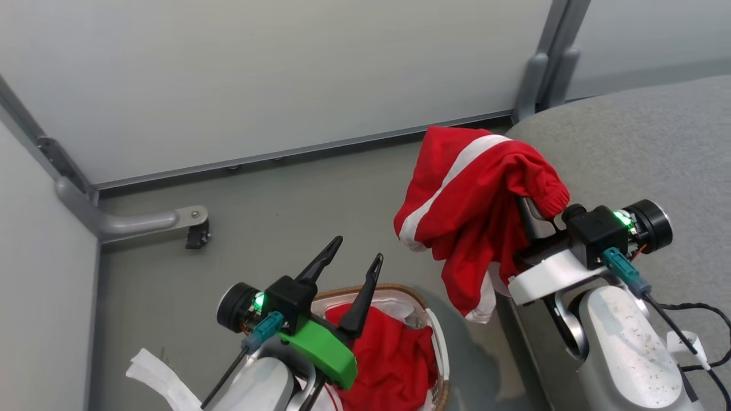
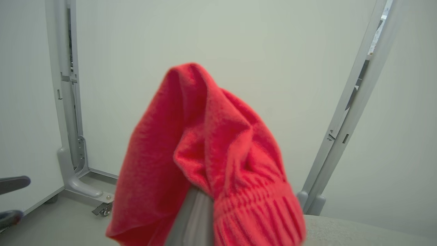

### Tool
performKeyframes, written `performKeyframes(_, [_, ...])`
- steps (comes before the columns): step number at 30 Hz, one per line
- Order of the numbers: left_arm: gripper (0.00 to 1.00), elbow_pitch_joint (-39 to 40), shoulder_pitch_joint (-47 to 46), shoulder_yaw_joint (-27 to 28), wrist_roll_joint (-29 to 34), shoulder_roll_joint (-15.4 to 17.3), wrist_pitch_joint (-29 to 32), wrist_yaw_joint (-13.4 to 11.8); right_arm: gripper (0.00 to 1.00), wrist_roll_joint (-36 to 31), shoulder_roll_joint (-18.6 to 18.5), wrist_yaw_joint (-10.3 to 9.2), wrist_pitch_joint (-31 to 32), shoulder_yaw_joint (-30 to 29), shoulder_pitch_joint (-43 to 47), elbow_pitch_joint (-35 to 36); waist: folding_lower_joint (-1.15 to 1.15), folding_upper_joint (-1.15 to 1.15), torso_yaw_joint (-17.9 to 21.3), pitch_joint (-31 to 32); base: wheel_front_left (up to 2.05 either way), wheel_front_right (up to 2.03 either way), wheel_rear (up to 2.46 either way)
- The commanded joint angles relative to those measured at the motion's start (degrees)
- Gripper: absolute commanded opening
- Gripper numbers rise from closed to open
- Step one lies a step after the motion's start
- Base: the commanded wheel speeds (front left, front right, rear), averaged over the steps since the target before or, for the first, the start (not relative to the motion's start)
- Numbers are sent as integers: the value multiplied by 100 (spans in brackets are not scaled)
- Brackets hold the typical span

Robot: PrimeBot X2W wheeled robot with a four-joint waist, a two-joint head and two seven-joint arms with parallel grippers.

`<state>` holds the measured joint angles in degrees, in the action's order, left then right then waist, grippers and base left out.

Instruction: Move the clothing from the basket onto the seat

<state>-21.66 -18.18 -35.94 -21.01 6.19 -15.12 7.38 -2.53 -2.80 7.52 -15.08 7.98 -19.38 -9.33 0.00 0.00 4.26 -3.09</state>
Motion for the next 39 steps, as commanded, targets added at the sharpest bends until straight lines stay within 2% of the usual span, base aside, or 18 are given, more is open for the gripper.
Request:
performKeyframes(1, [100,27,51,-12,33,-15,-5,15,0,-20,-20,-6,-13,-16,-23,34,0,0,435,-190,0,0,0])
performKeyframes(12, [100,9,-251,-233,77,-23,-4,17,0,-67,-17,-7,-14,-278,9,66,0,0,1651,-602,0,0,0])
performKeyframes(19, [100,-38,-370,-389,19,32,-5,18,0,-27,-14,-7,-13,-412,78,68,0,0,2010,-745,0,0,0])
performKeyframes(27, [100,6,-515,-509,51,120,-4,17,0,-170,-13,-7,-14,-612,-324,-61,0,0,1922,-1018,0,0,0])
performKeyframes(33, [100,61,-805,-639,134,186,-5,18,0,-234,-464,-7,-13,-786,-1334,-407,0,0,1605,-1520,0,0,0])
performKeyframes(39, [100,142,-1218,-829,164,239,-5,18,0,36,-1156,-7,-13,-1230,-2628,-1025,0,0,1214,-2211,0,0,0])
